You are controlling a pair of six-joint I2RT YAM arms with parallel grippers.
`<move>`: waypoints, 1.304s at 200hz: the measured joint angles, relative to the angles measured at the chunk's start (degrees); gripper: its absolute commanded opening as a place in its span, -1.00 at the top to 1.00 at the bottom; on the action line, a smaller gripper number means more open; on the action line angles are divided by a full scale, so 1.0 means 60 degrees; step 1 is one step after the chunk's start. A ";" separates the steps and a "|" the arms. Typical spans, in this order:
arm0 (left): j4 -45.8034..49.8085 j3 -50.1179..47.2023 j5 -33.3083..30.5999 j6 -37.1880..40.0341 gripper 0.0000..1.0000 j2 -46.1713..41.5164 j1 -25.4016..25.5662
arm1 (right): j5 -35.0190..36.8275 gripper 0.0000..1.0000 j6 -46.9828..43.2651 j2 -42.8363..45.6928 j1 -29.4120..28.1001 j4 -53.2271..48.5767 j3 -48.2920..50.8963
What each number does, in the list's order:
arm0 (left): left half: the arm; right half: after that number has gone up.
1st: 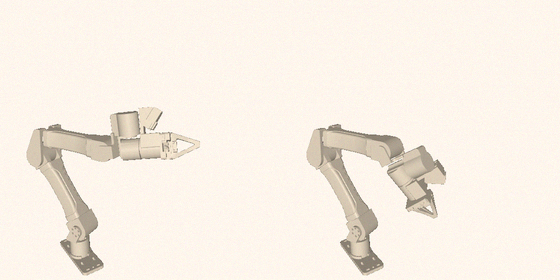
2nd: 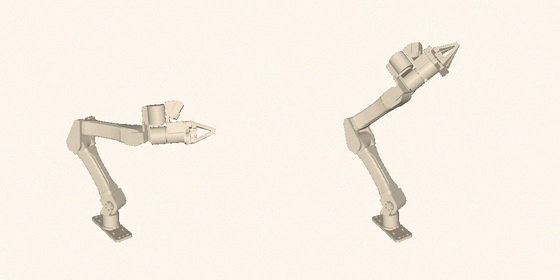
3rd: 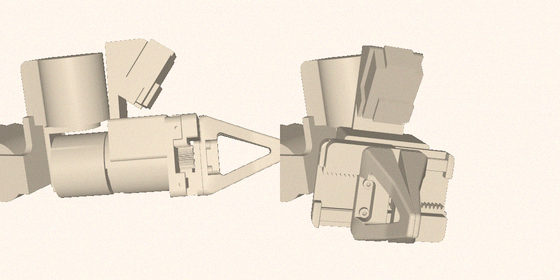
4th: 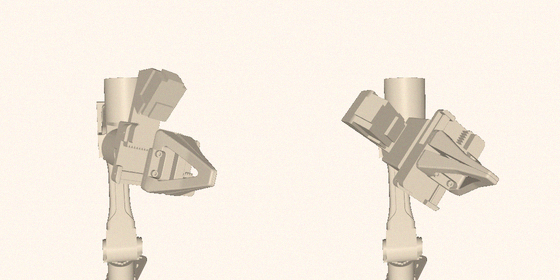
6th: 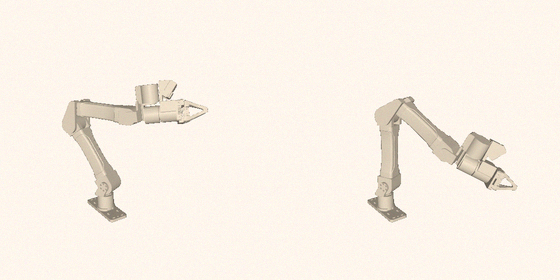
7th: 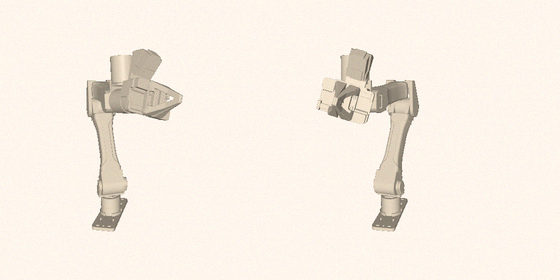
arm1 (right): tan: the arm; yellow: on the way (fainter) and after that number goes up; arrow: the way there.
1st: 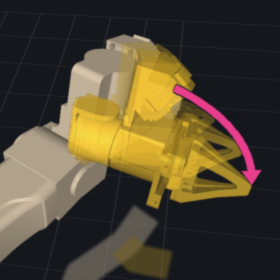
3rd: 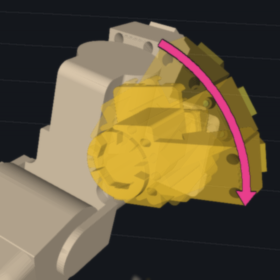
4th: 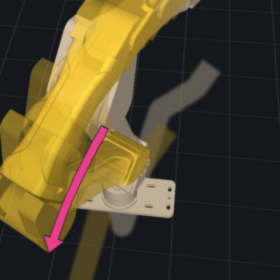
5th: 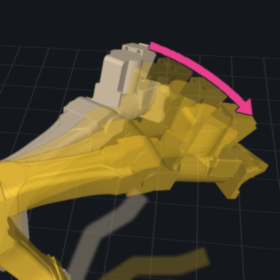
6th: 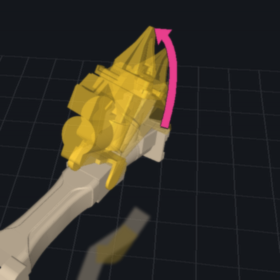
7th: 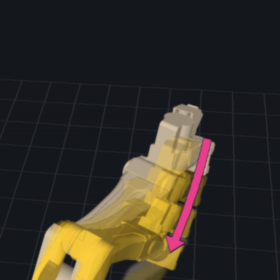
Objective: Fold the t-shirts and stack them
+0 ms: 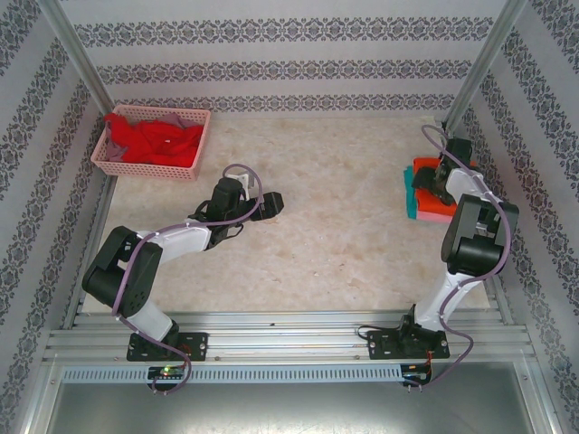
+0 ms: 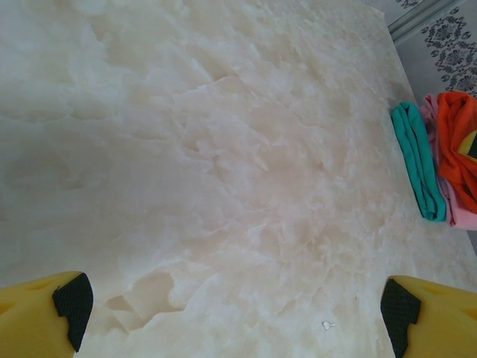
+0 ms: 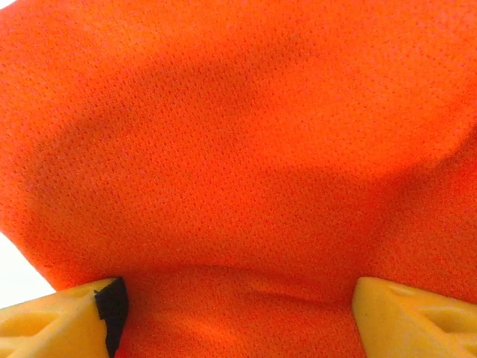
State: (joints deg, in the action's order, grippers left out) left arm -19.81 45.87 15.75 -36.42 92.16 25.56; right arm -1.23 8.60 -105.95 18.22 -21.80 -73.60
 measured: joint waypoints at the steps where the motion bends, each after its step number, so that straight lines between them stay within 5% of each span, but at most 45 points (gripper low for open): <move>1: 0.0000 0.0000 -0.0004 0.0004 -1.00 0.0000 0.0000 | -0.0004 -0.69 0.0004 0.0015 0.0000 0.0004 0.0011; 45: 0.0004 0.0000 -0.0215 0.0441 -1.00 -0.0193 -0.0051 | -0.0477 -0.96 -0.0288 0.1661 -0.0015 0.0404 0.1260; 90: 0.0007 -0.0878 -0.0627 0.1348 -1.00 -0.1654 -0.1082 | -0.1260 -0.96 -0.0492 0.4765 -0.0259 0.2408 0.3887; 127: 0.0579 -0.1650 -0.1985 0.2463 -1.00 -0.3351 -0.1869 | -0.1355 -0.96 -0.1249 0.6298 -0.1512 0.4495 0.6204; 199: 0.0146 -0.3034 -0.4324 0.4779 -1.00 -0.3923 -0.3005 | -0.1453 -0.97 -0.0984 0.5293 -0.1967 0.8072 0.7949; 261: -0.3534 -0.4350 -0.3158 0.5468 -1.00 -0.1417 -0.4484 | -0.0933 -0.96 -0.1020 0.3246 -0.2838 1.1267 0.8648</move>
State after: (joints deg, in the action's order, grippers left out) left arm -41.01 19.77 -3.20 -3.62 83.66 -1.34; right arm -6.83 2.48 -86.48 1.19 45.80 -21.71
